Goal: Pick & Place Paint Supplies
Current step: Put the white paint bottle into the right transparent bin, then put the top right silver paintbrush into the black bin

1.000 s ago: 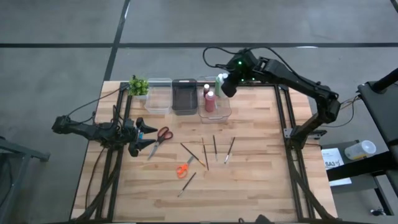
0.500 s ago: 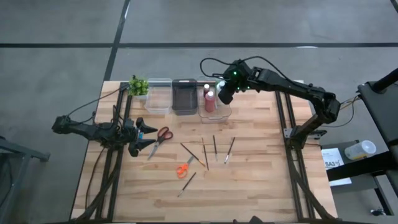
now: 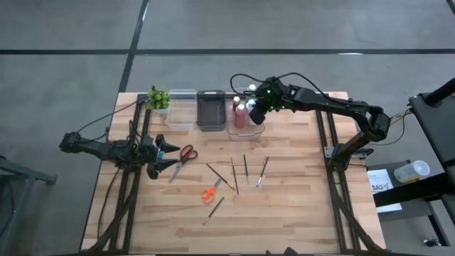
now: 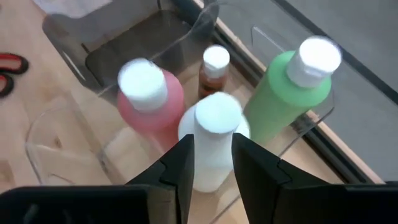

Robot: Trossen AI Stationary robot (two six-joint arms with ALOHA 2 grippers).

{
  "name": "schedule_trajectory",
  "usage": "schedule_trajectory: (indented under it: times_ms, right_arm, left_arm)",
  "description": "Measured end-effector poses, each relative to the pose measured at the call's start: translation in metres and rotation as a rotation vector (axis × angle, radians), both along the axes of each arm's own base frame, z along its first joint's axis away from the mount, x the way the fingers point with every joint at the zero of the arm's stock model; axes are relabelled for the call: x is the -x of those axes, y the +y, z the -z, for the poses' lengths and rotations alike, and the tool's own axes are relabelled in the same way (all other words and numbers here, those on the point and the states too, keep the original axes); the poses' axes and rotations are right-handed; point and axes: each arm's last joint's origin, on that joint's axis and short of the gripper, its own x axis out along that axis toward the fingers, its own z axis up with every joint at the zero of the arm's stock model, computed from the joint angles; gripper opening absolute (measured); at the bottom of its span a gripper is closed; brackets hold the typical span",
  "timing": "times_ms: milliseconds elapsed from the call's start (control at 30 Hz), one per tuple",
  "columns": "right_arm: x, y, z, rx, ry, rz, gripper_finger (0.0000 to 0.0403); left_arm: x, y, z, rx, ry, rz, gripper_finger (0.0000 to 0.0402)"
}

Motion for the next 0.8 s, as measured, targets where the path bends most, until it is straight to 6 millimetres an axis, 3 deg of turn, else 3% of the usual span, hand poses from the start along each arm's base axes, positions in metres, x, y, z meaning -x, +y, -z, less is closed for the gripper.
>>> schedule_trajectory:
  times_ms: [367, 800]
  right_arm:
    - [0.004, 0.002, -0.001, -0.026, -0.041, 0.042, 0.0106]
    - [0.020, 0.011, -0.032, 0.038, -0.104, 0.014, 0.0241]
  left_arm:
    - [0.000, 0.000, 0.000, 0.000, 0.000, 0.000, 0.0303]
    - [0.000, 0.000, 0.000, 0.000, 0.000, 0.000, 0.0303]
